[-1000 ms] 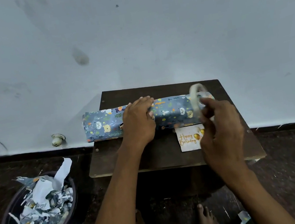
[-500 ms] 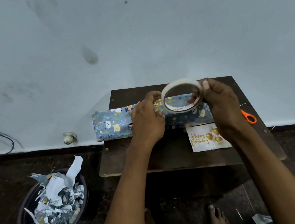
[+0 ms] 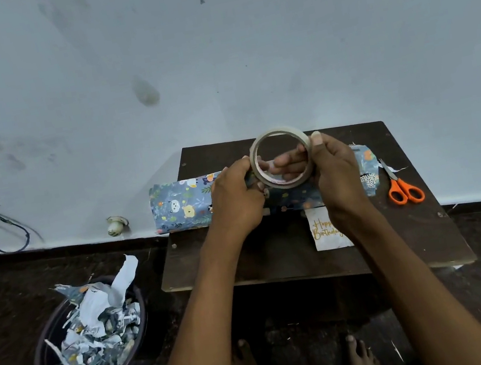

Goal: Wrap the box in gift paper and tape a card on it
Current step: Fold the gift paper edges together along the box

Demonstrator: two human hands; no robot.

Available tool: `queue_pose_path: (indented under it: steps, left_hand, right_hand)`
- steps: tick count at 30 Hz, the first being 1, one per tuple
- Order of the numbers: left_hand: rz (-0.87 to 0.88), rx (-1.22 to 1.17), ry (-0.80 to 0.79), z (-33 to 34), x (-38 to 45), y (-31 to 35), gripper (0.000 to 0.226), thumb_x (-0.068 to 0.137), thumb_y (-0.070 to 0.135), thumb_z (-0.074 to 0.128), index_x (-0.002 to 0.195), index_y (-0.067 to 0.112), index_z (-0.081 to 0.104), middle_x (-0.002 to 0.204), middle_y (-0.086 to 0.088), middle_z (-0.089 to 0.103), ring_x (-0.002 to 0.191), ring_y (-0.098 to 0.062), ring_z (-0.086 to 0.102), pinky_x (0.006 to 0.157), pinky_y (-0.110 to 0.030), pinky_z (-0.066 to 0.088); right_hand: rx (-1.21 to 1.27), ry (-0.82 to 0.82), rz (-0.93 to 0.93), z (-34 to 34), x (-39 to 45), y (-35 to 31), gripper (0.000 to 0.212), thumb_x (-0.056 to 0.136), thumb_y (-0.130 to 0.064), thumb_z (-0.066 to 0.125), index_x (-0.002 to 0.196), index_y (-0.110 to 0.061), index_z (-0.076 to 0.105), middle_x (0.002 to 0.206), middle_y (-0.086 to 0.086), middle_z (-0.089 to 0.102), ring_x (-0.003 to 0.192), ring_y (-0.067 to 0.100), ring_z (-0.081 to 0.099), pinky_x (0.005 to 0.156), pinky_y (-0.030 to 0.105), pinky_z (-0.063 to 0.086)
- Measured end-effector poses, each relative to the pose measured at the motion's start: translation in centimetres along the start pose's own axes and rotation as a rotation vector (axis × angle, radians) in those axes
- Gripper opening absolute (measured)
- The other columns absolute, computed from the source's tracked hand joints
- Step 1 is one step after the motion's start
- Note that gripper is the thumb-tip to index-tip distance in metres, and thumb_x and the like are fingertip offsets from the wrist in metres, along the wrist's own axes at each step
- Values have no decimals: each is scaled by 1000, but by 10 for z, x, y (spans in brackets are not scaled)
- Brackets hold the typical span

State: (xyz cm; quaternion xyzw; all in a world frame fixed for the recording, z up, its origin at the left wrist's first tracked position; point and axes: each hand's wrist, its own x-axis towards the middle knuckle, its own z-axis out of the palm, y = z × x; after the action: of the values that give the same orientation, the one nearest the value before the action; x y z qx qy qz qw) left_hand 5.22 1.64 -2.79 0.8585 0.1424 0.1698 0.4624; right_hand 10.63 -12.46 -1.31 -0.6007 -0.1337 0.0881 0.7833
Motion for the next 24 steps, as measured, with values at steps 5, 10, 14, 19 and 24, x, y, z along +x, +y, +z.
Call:
queue_pose_path:
  steps: [5, 10, 14, 19, 24]
  left_hand:
    - [-92, -171, -24, -6, 1, 6, 57, 84, -12, 56, 121, 31, 62, 119, 9, 69, 112, -9, 64, 95, -43, 56]
    - [-126, -484, -12, -13, 1, 19, 33, 93, -2, 56, 122, 12, 58, 105, -10, 75, 102, -28, 71, 85, -48, 57]
    - [-79, -480, 96, -9, 2, 15, 19, 106, 9, 46, 104, 1, 63, 93, -13, 75, 92, -19, 73, 91, -42, 57]
    - [-7, -337, 61, -2, 2, 11, 22, 104, 13, 47, 94, 8, 66, 78, 10, 70, 78, -5, 66, 77, -32, 54]
    - [-4, -239, -35, -4, 0, 13, 21, 91, 19, 51, 94, 24, 72, 89, -1, 73, 93, -27, 70, 84, -51, 58]
  right_hand:
    - [-117, 10, 9, 0, 2, 6, 41, 113, -24, 28, 97, 2, 55, 92, 19, 76, 89, 32, 76, 80, 38, 62]
    - [-254, -73, -94, -2, 0, 13, 48, 113, -24, 30, 100, 10, 61, 93, 19, 74, 91, 37, 71, 88, 50, 58]
    - [-234, -199, -115, -5, -3, 10, 45, 109, -27, 39, 88, 0, 67, 92, 23, 70, 89, 36, 67, 89, 54, 53]
    - [-61, -276, -34, 0, -8, 2, 51, 103, -32, 50, 86, 14, 69, 86, 36, 67, 78, 34, 67, 74, 40, 57]
    - [-49, -352, 18, 1, -9, -3, 27, 94, -23, 60, 83, 0, 71, 67, 9, 67, 65, 19, 62, 64, 26, 53]
